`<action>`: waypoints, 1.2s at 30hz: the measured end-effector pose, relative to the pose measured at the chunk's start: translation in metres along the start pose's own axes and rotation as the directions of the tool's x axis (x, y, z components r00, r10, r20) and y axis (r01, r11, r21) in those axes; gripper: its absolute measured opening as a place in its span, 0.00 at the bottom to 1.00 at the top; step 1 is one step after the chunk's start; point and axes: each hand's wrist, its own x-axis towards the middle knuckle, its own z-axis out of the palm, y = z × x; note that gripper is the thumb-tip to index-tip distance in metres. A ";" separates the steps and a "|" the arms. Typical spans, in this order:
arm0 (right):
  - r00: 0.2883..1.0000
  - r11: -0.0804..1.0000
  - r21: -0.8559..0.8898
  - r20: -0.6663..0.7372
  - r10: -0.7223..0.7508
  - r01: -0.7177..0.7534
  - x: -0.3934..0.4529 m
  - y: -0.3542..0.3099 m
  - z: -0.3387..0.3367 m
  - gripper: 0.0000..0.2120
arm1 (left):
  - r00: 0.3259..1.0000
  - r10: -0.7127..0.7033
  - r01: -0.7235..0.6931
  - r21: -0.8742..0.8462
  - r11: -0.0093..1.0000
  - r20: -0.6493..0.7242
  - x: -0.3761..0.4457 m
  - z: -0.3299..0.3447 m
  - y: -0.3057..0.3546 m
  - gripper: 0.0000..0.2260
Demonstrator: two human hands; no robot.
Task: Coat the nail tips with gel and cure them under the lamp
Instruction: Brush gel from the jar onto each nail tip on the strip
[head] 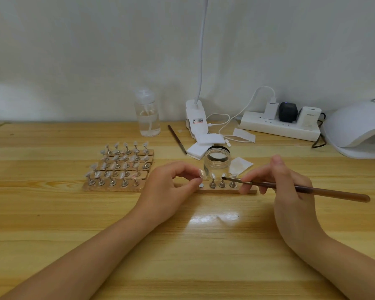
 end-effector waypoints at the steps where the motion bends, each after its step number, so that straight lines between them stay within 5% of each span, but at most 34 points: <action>1: 1.000 1.000 0.005 0.004 0.000 0.000 0.000 0.000 0.000 0.23 | 1.000 -0.003 0.003 -0.006 1.000 -0.002 0.000 0.001 0.000 0.10; 20: 1.000 1.000 -0.029 0.023 0.009 -0.008 0.001 0.000 0.000 0.22 | 0.998 -0.065 0.066 0.033 0.997 -0.016 0.001 0.008 -0.004 0.15; 25: 1.000 1.000 -0.025 0.025 0.013 -0.012 0.001 0.000 -0.001 0.22 | 0.997 -0.046 0.041 0.082 0.996 0.055 0.000 0.008 -0.004 0.21; 36: 0.997 0.997 0.001 -0.013 0.079 -0.079 0.003 -0.001 -0.002 0.22 | 0.986 -0.059 0.040 0.122 0.992 0.157 0.004 -0.004 -0.006 0.16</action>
